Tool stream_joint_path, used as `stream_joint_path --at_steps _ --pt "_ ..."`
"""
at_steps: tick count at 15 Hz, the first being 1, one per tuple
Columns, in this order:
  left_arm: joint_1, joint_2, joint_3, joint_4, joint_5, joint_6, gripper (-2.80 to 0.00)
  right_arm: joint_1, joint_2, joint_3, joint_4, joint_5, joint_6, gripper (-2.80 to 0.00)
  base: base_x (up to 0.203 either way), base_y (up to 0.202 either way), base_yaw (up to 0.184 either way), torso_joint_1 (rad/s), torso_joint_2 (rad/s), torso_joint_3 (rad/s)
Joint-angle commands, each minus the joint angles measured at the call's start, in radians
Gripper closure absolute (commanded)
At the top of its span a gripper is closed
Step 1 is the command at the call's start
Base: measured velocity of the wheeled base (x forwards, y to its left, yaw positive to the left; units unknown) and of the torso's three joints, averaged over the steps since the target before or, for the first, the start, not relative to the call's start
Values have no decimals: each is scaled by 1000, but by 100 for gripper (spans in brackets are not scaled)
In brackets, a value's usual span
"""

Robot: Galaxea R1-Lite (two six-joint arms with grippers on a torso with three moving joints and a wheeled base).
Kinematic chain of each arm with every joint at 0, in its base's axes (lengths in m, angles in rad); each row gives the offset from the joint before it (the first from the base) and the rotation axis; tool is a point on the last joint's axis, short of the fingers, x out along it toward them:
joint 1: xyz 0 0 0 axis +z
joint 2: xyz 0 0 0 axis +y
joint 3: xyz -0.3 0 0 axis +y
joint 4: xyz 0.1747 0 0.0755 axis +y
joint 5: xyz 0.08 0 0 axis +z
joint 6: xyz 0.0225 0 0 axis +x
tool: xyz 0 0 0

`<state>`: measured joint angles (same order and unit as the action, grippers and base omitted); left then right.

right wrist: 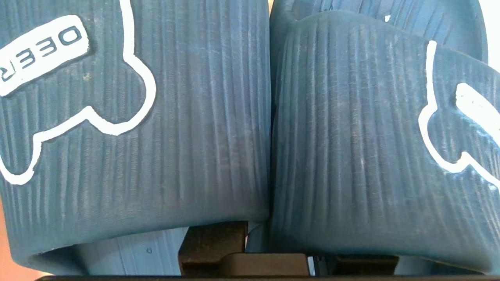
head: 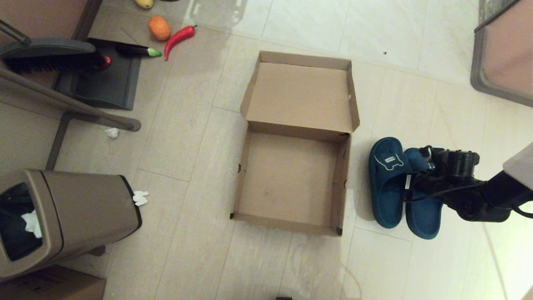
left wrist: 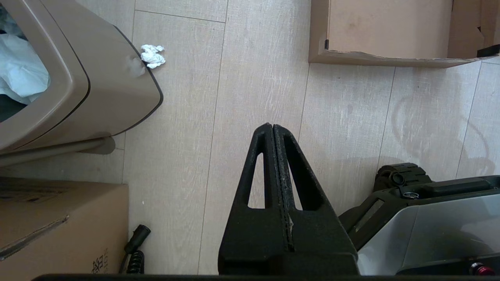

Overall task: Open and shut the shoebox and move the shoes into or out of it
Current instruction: Put the shoes into the shoe box

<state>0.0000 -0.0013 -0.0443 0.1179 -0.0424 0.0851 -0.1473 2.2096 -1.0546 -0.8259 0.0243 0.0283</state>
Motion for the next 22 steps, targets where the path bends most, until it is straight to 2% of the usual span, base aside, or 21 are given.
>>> stream_joint_path --at_steps 1,3,5,8,10,13,15,18,22 --pt "0 0 0 2 -1 1 0 -3 -159 76 -3 13 0 0 0 0 0 0 0 0" --pt "0 0 0 2 -1 1 0 -1 -341 146 49 40 1 0 0 0 0 0 0 0" --pt "0 0 0 0 -5 3 0 32 -524 178 178 66 5 0 0 0 0 0 0 0" --pt "0 0 0 0 -5 1 0 224 -650 205 310 79 15 0 0 0 0 0 0 0" --pt "0 0 1 0 -5 1 0 368 -661 226 327 26 16 0 0 0 0 0 0 0" --pt "0 0 1 0 -5 1 0 612 -607 245 326 -139 70 0 0 0 0 0 0 0" --pt "0 0 1 0 -4 1 0 709 -495 233 301 -226 140 0 0 0 0 0 0 0" --pt "0 0 1 0 -4 2 0 766 -302 159 194 -304 171 0 0 0 0 0 0 0" --pt "0 1 0 0 -4 2 0 781 -77 -95 122 -414 174 0 0 0 0 0 0 0"
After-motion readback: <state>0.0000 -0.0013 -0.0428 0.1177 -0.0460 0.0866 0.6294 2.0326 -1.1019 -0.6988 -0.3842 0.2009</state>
